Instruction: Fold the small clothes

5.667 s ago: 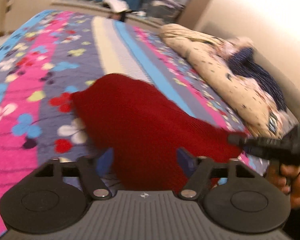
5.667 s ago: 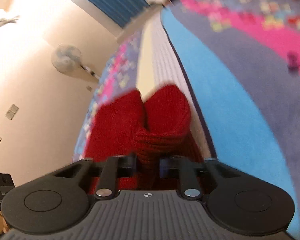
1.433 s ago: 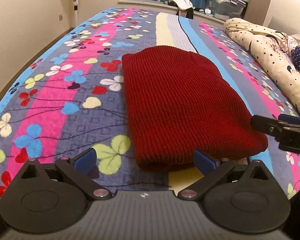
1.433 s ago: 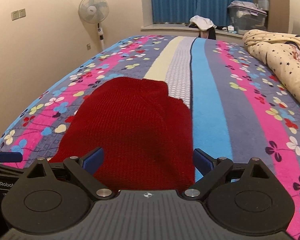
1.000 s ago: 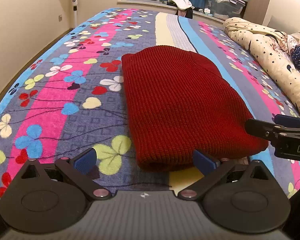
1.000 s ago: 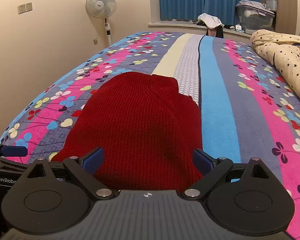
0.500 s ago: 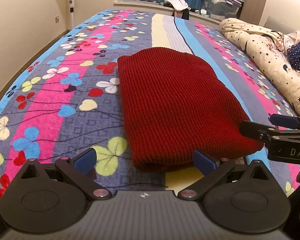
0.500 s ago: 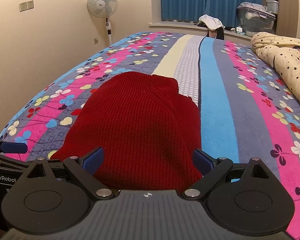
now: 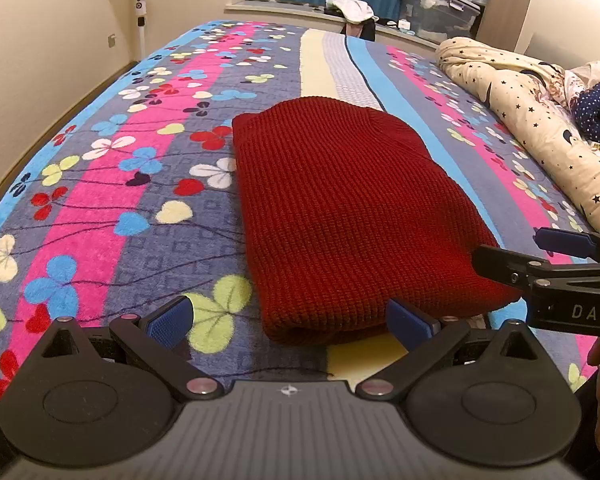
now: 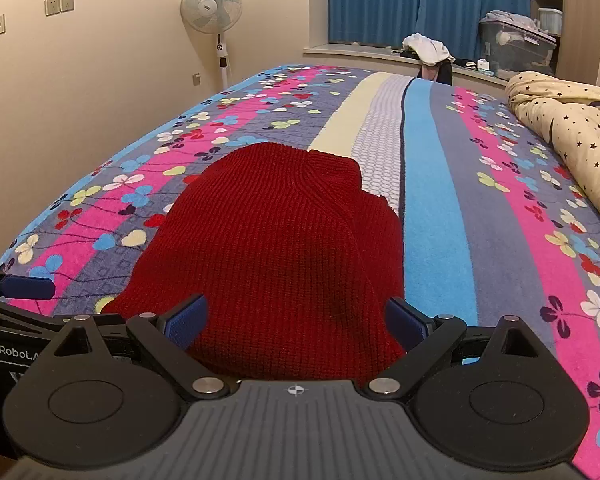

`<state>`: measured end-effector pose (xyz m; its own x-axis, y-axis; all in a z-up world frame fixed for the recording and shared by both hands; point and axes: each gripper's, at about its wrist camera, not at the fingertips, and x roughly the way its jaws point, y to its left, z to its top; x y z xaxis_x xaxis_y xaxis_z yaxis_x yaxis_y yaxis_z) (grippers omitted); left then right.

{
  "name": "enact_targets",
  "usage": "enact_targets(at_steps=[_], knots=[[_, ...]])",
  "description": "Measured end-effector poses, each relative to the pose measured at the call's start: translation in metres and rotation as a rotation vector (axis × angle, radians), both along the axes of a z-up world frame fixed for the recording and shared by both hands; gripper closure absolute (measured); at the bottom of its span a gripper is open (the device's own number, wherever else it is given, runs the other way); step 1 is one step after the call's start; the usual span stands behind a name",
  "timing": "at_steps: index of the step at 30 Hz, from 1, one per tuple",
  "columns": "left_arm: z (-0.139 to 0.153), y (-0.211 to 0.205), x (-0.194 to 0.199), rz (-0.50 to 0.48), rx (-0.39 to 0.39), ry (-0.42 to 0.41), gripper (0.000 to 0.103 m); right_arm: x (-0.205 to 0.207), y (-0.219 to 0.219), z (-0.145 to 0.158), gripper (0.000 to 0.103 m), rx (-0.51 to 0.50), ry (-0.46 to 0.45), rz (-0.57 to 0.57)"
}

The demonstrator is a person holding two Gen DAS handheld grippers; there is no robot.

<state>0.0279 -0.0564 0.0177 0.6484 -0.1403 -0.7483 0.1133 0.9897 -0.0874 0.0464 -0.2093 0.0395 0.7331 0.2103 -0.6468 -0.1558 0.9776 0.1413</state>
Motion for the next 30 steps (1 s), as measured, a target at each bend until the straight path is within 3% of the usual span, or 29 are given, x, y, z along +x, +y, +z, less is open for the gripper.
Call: enact_targets(at_steps=[30], knots=[[0.0002, 0.0009, 0.0013, -0.006, 0.003, -0.003, 0.0, 0.0004, 0.0003, -0.0003, 0.008, -0.004, -0.001, 0.006]])
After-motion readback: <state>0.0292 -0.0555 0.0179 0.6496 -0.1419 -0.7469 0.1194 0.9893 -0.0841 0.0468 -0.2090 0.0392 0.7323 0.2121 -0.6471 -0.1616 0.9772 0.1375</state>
